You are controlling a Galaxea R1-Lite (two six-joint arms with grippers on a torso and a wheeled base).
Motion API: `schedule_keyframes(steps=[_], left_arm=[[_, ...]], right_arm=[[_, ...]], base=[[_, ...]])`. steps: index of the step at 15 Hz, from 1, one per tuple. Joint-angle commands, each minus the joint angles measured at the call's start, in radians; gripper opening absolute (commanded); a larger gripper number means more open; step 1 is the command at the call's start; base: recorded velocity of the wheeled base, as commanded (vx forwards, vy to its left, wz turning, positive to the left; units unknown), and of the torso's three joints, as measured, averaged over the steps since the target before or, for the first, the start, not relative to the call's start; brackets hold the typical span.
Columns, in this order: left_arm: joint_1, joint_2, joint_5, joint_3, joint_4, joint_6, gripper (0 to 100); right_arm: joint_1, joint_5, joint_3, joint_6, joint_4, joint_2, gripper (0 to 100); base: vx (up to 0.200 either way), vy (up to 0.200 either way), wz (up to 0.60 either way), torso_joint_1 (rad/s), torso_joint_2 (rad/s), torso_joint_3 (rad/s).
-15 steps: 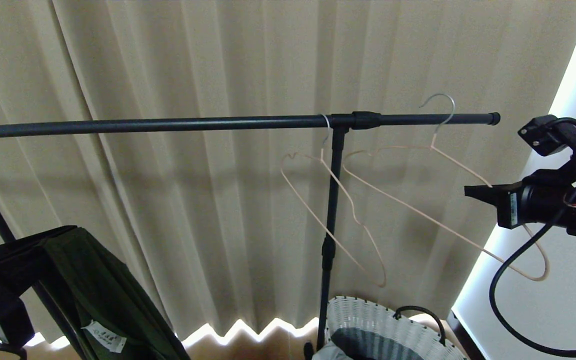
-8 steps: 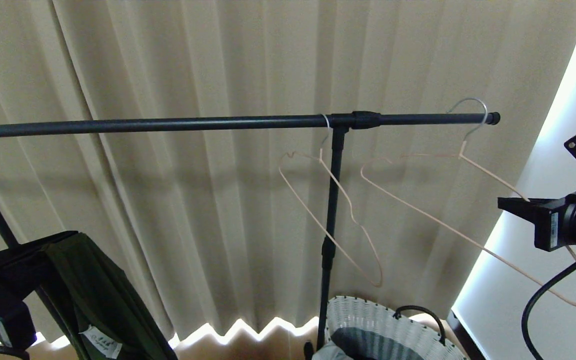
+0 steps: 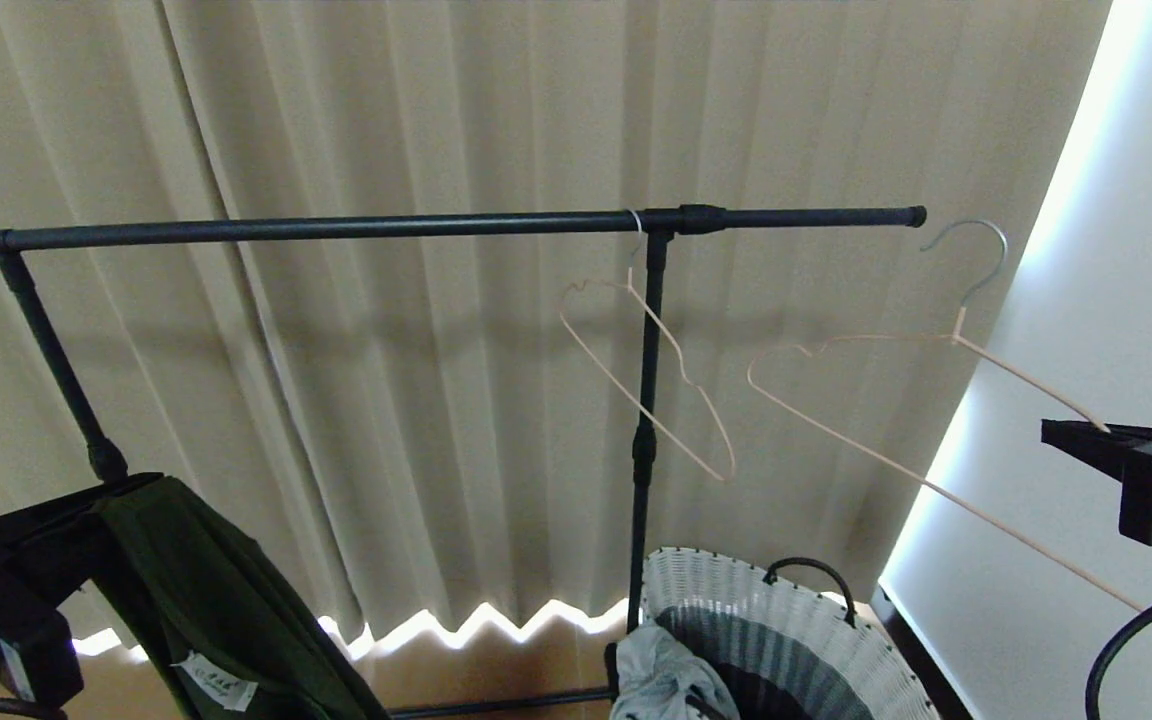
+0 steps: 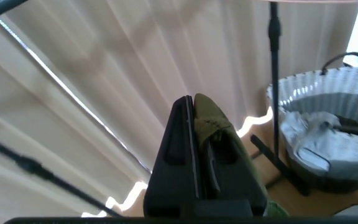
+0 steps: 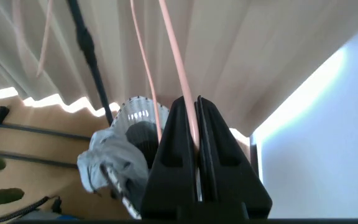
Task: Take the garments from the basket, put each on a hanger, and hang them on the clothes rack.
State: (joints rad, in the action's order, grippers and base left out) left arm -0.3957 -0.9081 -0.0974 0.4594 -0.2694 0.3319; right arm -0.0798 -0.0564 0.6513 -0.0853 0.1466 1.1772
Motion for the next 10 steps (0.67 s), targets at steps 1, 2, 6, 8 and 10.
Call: schedule_keyframes(steps=[1,2,6,8,10], left_arm=[[0.0,0.0,0.001,-0.001,-0.001,0.001,0],[0.0,0.002,0.001,-0.001,-0.001,0.001,0],[0.0,0.012,0.001,-0.011,-0.001,0.001,0],[0.0,0.015,0.001,-0.011,-0.001,0.001,0],[0.0,0.015,0.001,-0.011,-0.001,0.001,0]], right_arm=[[0.0,0.0,-0.002,-0.001,0.001,-0.019,0],[0.002,-0.002,-0.002,-0.001,0.001,-0.03,0],[0.003,-0.005,-0.016,0.001,0.001,-0.07,0],[0.003,-0.005,-0.018,0.002,0.001,-0.087,0],[0.003,-0.005,-0.018,0.004,0.001,-0.094,0]], base=[[-0.2,0.0,0.0,0.002,0.0,0.002],[0.0,0.0,0.0,0.0,0.0,0.0],[0.0,0.0,0.0,0.0,0.0,0.0],[0.0,0.0,0.0,0.0,0.0,0.0],[0.0,0.0,0.0,0.0,0.0,0.0]])
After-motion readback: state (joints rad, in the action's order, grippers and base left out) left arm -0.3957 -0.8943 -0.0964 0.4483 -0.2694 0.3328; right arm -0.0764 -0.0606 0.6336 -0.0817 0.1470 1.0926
